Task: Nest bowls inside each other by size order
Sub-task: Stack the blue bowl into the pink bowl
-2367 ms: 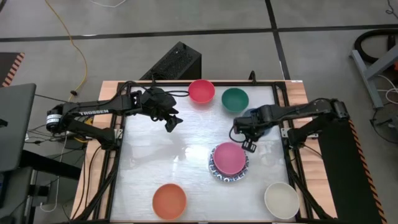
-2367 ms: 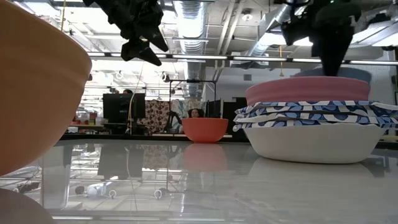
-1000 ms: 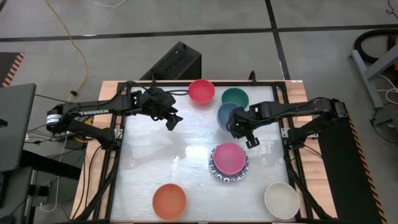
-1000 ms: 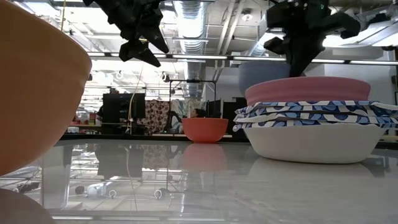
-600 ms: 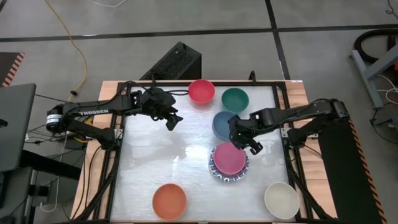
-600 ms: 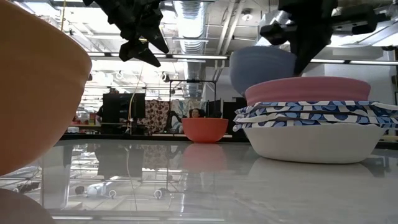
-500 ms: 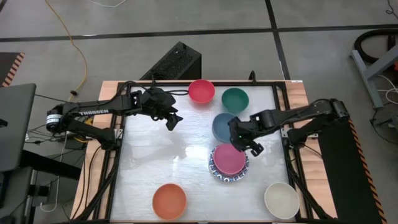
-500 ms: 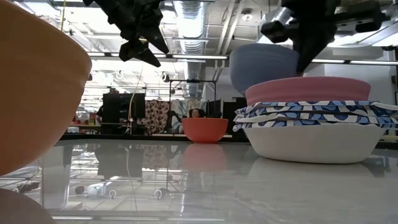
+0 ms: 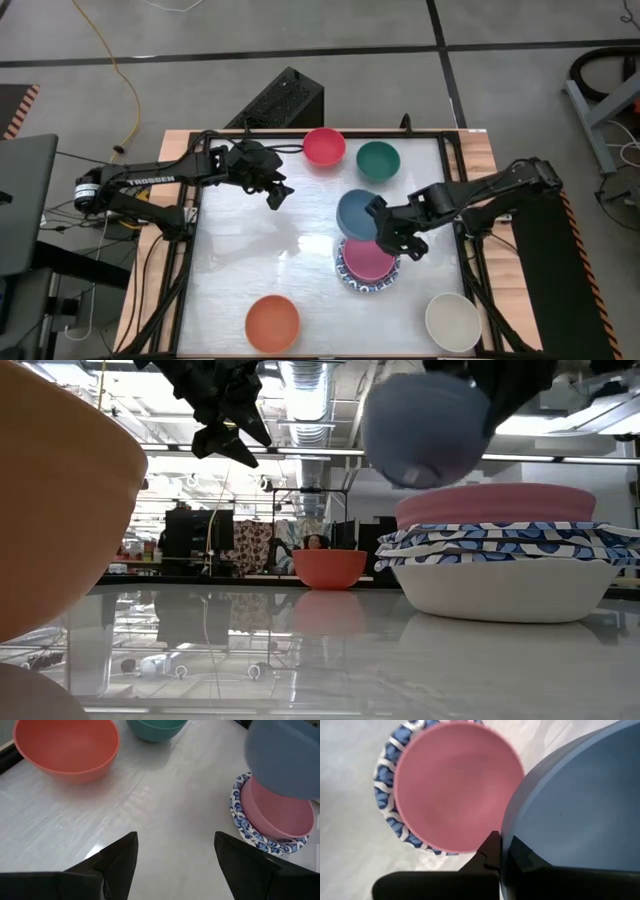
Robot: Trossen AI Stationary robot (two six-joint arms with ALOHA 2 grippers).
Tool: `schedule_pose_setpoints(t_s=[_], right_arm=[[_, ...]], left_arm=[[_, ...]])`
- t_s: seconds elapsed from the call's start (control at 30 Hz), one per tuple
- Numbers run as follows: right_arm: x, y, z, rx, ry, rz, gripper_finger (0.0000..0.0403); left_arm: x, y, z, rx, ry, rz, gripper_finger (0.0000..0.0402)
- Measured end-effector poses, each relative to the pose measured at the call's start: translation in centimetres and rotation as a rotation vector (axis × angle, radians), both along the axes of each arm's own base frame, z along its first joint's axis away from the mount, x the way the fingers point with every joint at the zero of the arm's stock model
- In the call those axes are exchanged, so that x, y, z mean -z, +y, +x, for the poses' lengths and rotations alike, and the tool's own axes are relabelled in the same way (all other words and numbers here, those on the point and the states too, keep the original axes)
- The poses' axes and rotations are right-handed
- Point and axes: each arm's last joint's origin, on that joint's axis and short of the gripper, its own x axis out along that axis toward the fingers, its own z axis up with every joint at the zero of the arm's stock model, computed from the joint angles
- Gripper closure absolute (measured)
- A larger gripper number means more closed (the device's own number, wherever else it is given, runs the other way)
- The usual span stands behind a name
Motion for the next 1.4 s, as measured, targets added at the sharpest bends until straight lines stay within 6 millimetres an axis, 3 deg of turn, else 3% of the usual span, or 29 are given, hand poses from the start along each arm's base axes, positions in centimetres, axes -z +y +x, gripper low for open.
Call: schedule_pose_setpoints(t_s=[0.17, 0.6, 1.07, 1.4], right_arm=[[-0.9, 1.1, -0.2, -0.046, -0.027, 0.009, 0.0388], [-0.5, 3.1, -1.9, -0.147, 0.077, -0.020, 0.0388], [3.6, 5.2, -0.8, -0.314, 0.334, -0.229, 0.0390], [2.7, 5.7, -0.4, -0.309, 0.289, -0.254, 0.0391]], left_arm=[[0.0, 0.0, 0.0, -0.004, -0.002, -0.005, 0.0150], [0.0, 0.1, 0.0, -0.036, 0.004, 0.016, 0.0150], [0.0, 0.1, 0.0, -0.041, 0.001, 0.008, 0.0150], [0.0, 0.1, 0.0, -0.041, 0.002, 0.008, 0.0150]])
